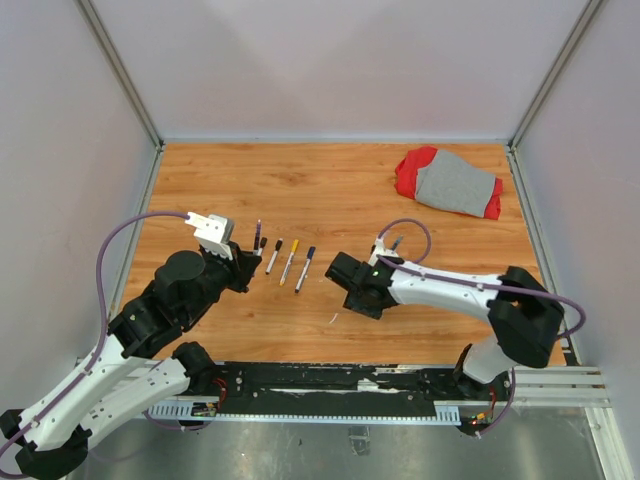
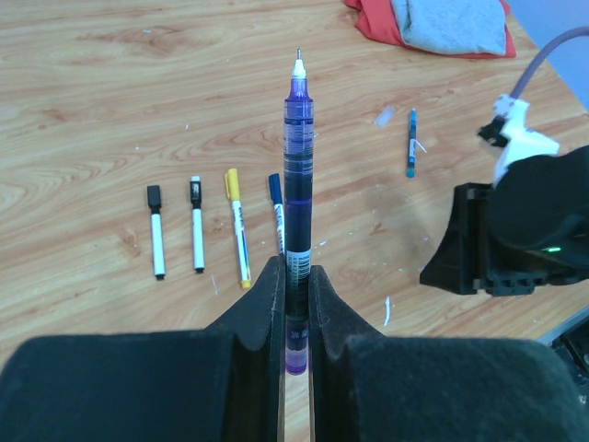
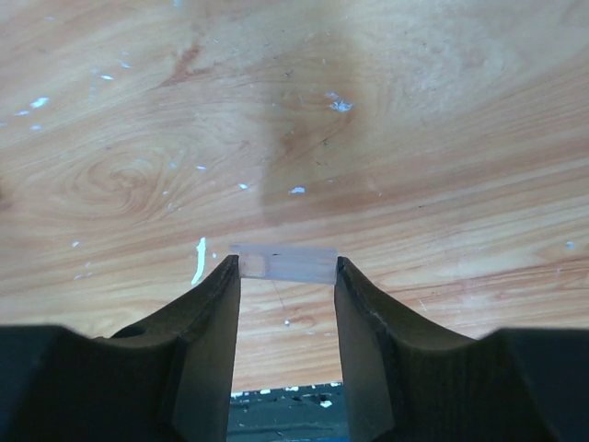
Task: Insert the pens into the pen caps
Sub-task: Place the pen cap at the center of the board.
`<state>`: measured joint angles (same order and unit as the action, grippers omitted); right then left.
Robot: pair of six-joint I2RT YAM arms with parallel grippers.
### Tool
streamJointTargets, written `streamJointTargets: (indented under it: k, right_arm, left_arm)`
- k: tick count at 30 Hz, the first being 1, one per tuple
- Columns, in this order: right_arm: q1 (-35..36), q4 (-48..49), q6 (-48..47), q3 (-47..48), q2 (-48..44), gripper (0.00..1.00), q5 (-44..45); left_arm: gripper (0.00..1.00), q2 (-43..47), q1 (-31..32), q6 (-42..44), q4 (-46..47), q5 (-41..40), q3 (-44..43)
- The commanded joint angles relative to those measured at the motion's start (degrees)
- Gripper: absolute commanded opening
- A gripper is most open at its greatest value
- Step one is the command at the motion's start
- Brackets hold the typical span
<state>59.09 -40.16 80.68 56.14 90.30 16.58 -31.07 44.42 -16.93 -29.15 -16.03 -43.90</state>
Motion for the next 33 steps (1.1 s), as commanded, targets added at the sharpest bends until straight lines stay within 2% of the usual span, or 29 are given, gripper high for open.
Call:
streamJointTargets:
  k: [1, 4, 9, 14, 18, 21, 24, 33]
  right_arm:
    - [-0.5, 3.5, -4.7, -4.7, -8.2, 0.25, 6.0]
    - [-0.6, 9.9, -11.4, -8.9, -13.4, 0.24, 6.9]
    - [-1.2, 21.1, -33.0, -13.7, -20.0, 0.22, 3.1]
    - [-1.3, 24.7, -51.9, -14.4, -22.2, 0.2, -3.8]
    - [-1.4, 21.8, -66.8, -11.6, -19.6, 0.2, -13.7]
    - [-1.3, 18.3, -74.0, -8.8, -16.9, 0.17, -18.2]
    - [-1.3, 15.0, -78.9, -6.1, -14.0, 0.13, -19.8]
    - [-1.3, 7.2, -90.5, 2.4, -2.5, 0.14, -25.0]
  left_arm:
    - [0.0, 0.0, -0.2, 0.7, 0.9, -0.5, 0.3]
    - [0.01, 0.0, -0.2, 0.7, 1.0, -0.5, 0.3]
    - [0.0, 0.0, -0.2, 0.7, 1.0, -0.3, 0.3]
    - [0.01, 0.0, -0.2, 0.8, 1.0, -0.4, 0.3]
    - [0.0, 0.0, -0.2, 0.7, 1.0, -0.4, 0.3]
    - [0.01, 0.0, -0.2, 0.7, 1.0, -0.4, 0.3]
    - [0.01, 0.0, -0.2, 0.7, 1.0, -0.5, 0.3]
    - [0.01, 0.0, -0.2, 0.6, 0.9, -0.7, 0.3]
